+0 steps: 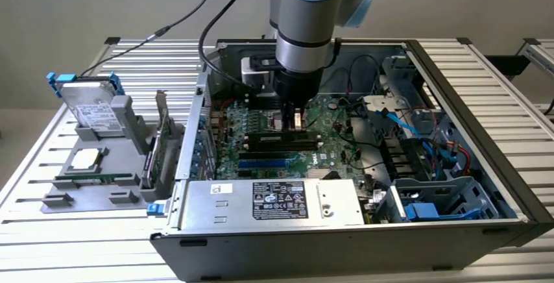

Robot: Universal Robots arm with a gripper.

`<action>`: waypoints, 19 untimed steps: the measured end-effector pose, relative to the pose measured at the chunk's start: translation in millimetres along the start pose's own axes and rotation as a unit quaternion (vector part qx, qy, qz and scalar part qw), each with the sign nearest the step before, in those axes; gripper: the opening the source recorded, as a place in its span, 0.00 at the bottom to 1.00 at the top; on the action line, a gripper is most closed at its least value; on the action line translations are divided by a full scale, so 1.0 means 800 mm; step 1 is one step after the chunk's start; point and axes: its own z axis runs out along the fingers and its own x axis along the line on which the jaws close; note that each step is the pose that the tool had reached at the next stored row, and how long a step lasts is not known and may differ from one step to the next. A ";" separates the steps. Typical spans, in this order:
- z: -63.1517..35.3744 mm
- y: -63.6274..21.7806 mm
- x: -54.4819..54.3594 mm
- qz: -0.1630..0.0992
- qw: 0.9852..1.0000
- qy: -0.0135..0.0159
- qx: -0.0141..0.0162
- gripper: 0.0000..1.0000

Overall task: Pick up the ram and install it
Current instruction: 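Insert the ram into the slot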

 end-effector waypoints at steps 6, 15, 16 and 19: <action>0.002 0.000 0.000 0.009 1.000 0.002 0.000 0.15; 0.003 0.000 0.000 0.015 1.000 0.004 -0.001 0.15; 0.003 0.000 0.000 0.015 1.000 0.005 -0.002 0.15; 0.003 0.000 0.000 0.015 1.000 0.008 -0.004 0.15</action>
